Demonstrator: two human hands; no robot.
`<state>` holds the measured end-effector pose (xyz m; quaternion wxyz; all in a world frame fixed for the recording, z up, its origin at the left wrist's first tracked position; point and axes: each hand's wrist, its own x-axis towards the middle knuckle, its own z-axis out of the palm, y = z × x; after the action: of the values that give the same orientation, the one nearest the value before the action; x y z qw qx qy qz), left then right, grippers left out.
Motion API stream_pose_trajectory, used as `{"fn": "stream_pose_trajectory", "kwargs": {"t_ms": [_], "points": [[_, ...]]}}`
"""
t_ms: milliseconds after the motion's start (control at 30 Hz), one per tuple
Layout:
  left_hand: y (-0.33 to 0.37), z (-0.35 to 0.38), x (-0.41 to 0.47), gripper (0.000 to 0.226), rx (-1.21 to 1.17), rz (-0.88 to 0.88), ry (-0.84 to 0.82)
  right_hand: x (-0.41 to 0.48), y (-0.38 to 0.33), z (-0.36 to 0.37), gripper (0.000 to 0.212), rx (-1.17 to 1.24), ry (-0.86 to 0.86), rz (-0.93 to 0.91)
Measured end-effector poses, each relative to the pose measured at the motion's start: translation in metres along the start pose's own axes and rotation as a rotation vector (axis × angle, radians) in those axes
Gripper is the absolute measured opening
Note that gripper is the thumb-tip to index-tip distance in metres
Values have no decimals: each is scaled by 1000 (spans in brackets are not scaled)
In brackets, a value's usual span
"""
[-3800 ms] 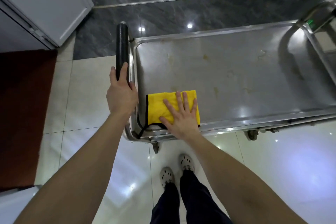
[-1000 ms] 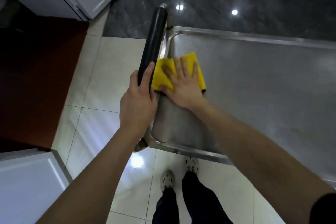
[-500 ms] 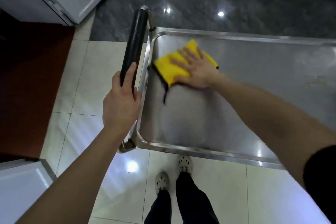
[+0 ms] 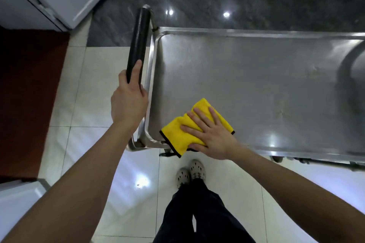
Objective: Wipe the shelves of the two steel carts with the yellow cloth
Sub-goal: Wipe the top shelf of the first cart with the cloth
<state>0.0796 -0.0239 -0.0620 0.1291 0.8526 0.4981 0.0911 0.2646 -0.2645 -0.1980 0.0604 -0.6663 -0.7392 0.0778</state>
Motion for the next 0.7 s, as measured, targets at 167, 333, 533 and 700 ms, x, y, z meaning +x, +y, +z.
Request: {"fn": "stream_pose_trajectory", "kwargs": {"t_ms": [167,333,533,700], "points": [[-2,1,-1,71,-26,26,9,-50,10,-21,74,-26,-100,-6],[-5,3,-2,72,-44,16,13,-44,64,-41,73,-105,-235,-192],[-11,7,1,75,-59,9,22,27,166,-68,77,-147,-256,-148],[-14,14,4,78,-17,6,66,131,233,-85,78,49,-111,458]]}}
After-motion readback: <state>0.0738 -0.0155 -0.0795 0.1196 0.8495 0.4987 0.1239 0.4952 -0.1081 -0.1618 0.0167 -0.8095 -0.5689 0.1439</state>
